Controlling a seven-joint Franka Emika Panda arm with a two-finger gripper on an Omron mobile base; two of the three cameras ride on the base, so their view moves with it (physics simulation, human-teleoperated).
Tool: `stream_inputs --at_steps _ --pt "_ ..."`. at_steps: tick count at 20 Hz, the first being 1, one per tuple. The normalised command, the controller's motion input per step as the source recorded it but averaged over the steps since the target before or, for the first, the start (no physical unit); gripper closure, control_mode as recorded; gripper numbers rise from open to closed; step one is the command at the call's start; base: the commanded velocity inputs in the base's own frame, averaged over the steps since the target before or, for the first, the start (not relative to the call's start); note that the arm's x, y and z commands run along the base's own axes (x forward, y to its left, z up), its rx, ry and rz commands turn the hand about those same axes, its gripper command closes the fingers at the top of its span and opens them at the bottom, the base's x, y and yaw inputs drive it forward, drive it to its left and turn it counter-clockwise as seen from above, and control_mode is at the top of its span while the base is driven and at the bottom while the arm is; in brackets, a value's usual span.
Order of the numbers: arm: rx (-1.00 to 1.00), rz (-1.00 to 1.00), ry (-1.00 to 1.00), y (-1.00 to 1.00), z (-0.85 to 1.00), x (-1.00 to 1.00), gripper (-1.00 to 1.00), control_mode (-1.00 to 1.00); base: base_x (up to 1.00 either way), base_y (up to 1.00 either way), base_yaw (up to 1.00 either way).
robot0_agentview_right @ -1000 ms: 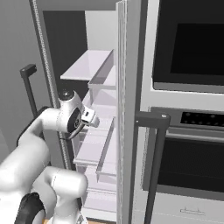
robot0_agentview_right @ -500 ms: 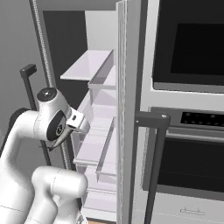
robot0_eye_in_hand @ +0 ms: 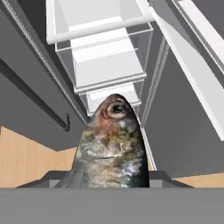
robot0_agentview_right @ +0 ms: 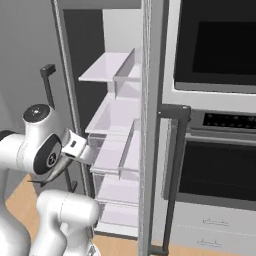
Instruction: Place one squash and one fish in each tupperware on the nearby counter, to pack two identical lunches.
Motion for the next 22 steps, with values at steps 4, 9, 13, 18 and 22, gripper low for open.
stream_inputs --at_steps 4,9,13,18,22 --pt "0.00 0.00 0.00 0.00 0.00 0.00 1.00 1.00 -1.00 -0.28 -0.07" --pt "0.00 0.00 0.00 0.00 0.00 0.00 1.00 1.00 -0.87 -0.63 -0.29" --pt "0.00 0.00 0.00 0.00 0.00 0.00 1.00 1.00 -0.14 -0.98 -0.40" --pt "0.00 0.00 0.00 0.00 0.00 0.00 1.00 1.00 0.10 -1.00 -0.44" --pt "0.00 0.00 0.00 0.00 0.00 0.00 1.00 1.00 0.52 -1.00 -0.40"
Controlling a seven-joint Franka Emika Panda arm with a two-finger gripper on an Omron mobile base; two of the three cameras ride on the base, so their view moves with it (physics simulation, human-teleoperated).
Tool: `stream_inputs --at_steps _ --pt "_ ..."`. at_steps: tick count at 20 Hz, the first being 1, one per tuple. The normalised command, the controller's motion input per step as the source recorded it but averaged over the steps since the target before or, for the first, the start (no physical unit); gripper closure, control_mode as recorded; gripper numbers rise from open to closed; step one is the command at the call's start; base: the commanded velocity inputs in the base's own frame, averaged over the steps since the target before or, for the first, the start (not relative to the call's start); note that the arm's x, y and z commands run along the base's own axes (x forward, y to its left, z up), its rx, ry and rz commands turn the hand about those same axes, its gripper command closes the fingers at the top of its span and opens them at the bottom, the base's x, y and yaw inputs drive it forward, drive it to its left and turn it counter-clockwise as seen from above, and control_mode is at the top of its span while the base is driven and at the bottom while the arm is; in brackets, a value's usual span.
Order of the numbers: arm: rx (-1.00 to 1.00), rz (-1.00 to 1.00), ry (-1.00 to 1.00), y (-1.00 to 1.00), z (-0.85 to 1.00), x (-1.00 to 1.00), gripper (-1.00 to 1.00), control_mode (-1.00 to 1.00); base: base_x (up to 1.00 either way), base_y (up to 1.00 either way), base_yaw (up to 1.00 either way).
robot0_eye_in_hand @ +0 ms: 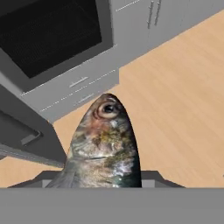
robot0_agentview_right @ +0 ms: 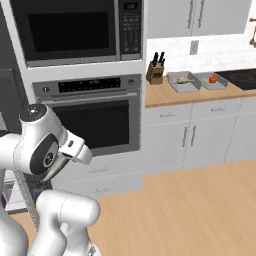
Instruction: Place one squash and one fish in each tupperware on the nearby counter, to pack two identical lunches.
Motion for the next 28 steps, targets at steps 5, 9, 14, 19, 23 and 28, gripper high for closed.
stream_inputs --at_steps 5,9,14,19,23,28 --pt "0.00 0.00 0.00 0.00 0.00 0.00 1.00 1.00 0.95 -1.00 -0.33" --pt "0.00 0.00 0.00 0.00 0.00 0.00 1.00 1.00 1.00 -0.99 -0.22" --pt "0.00 0.00 0.00 0.00 0.00 0.00 1.00 1.00 1.00 -0.98 -0.12" --pt "0.00 0.00 0.00 0.00 0.00 0.00 1.00 1.00 1.00 -0.86 -0.10" --pt "0.00 0.00 0.00 0.00 0.00 0.00 1.00 1.00 1.00 -0.66 -0.03" --pt "0.00 0.00 0.00 0.00 0.00 0.00 1.00 1.00 1.00 -0.52 0.05"
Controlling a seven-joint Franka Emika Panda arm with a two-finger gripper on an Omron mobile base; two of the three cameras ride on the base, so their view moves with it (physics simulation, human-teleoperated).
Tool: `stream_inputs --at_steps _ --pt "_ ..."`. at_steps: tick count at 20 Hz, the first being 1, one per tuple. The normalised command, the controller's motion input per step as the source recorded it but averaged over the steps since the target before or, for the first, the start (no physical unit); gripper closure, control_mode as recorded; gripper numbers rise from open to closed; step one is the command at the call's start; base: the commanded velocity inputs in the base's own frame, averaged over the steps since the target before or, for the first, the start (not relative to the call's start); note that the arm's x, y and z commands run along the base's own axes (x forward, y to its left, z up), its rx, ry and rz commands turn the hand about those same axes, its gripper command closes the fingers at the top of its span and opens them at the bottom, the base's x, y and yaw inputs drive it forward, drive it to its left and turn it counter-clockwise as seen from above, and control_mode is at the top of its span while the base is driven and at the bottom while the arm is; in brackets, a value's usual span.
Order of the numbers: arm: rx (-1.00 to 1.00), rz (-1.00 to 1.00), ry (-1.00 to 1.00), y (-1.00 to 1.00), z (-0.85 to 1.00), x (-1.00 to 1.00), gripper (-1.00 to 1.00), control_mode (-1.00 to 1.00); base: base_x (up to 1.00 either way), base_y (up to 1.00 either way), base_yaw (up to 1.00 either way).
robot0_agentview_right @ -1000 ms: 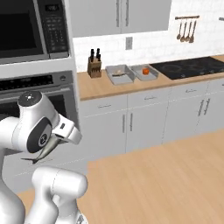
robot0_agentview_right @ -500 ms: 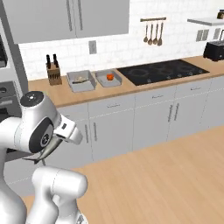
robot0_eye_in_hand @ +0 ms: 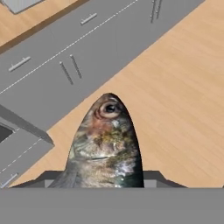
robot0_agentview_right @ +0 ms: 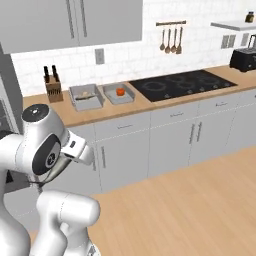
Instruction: Place one squash and one fish in each tupperware on the nearby counter, to pack two identical lunches.
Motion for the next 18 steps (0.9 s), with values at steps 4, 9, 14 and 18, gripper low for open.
stream_inputs --at_steps 4,9,14,18 --pt "0.00 0.00 0.00 0.00 0.00 0.00 1.00 1.00 1.00 -0.43 0.16" --pt "0.00 0.00 0.00 0.00 0.00 0.00 1.00 1.00 1.00 -0.61 -0.04" --pt "0.00 0.00 0.00 0.00 0.00 0.00 1.00 1.00 1.00 -0.47 -0.26" --pt "0.00 0.00 0.00 0.00 0.00 0.00 1.00 1.00 1.00 -0.06 -0.07"
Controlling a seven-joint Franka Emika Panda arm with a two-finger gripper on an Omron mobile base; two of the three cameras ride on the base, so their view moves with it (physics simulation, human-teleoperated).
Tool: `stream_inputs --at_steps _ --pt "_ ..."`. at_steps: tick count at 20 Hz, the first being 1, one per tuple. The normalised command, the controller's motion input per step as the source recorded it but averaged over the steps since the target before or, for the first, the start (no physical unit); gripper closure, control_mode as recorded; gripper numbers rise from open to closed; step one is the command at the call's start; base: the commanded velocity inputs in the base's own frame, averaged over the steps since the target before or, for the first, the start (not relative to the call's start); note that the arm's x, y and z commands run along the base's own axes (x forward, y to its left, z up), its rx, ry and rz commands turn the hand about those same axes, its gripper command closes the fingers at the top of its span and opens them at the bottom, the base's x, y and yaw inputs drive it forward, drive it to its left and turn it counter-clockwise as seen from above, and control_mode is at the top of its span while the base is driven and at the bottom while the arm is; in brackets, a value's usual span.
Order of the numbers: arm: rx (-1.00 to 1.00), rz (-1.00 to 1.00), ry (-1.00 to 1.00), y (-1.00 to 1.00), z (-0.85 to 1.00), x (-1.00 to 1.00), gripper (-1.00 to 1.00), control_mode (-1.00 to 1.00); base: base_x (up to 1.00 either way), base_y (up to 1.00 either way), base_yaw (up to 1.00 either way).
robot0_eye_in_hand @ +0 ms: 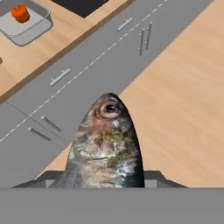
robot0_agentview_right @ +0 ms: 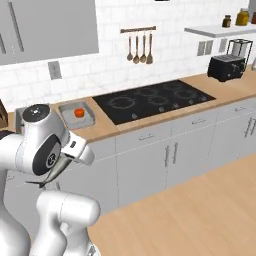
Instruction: Place one squash and one fish in each tupperware on the nearby counter, to pack two identical lunches.
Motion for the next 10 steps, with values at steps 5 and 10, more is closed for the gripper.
stream_inputs --at_steps 5,10 --pt "0.00 0.00 0.00 0.00 0.00 0.00 1.00 1.00 1.00 0.00 0.19" --pt "0.00 0.00 0.00 0.00 0.00 0.00 1.00 1.00 1.00 0.00 0.56"
